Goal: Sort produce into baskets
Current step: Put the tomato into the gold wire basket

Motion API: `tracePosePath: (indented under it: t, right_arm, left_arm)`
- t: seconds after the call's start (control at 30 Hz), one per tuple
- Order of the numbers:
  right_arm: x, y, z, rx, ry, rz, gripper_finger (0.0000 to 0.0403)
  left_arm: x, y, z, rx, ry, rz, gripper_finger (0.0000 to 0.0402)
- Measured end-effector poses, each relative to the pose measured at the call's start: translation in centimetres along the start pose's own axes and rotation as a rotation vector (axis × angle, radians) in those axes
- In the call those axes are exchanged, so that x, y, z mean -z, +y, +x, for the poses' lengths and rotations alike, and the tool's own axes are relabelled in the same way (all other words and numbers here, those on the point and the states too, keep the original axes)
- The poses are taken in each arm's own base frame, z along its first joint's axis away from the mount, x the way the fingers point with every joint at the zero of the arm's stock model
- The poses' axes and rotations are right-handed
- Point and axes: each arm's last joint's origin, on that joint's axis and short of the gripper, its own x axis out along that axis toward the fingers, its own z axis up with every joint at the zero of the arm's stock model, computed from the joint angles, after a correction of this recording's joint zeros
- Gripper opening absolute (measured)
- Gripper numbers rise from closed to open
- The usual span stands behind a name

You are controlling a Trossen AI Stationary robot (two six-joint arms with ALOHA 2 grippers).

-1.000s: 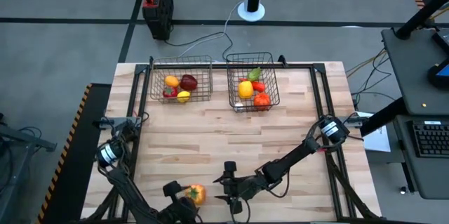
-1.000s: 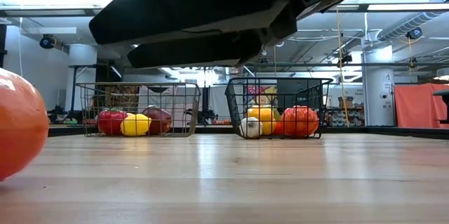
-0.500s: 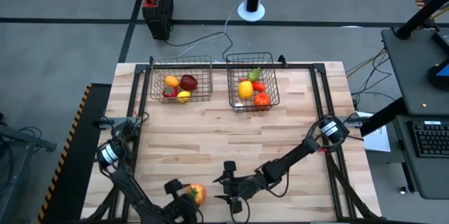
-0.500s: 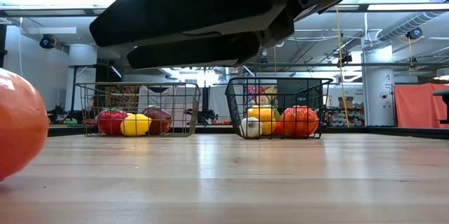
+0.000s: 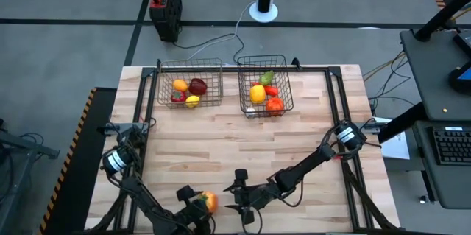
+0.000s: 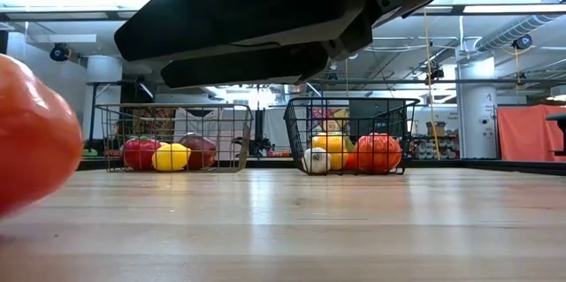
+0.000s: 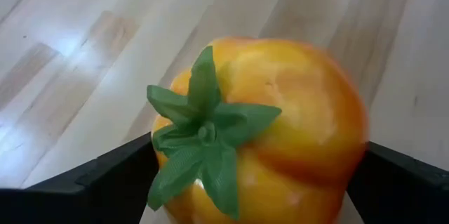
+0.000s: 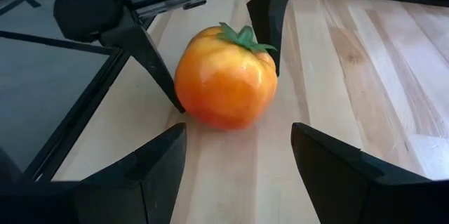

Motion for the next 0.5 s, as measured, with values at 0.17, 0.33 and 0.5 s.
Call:
tracePosePath:
  t: [0.17,0.33,0.5]
  right_arm:
    - [0.02,-0.04,0.01,0.001,0.002,-0.004,0.0249]
    - [0.17,-0.06,0.01,0.003,0.017,-0.010,0.0249]
    - [0.49,-0.20,-0.26,0.023,0.074,-0.040,0.0249]
  left_arm:
    - [-0.19,-0.24,0.04,0.016,-0.034,-0.032,0.0374]
    - [-0.33,-0.33,0.08,0.022,-0.056,-0.050,0.0369]
    - [-0.69,-0.46,-0.21,0.023,-0.086,-0.057,0.0368]
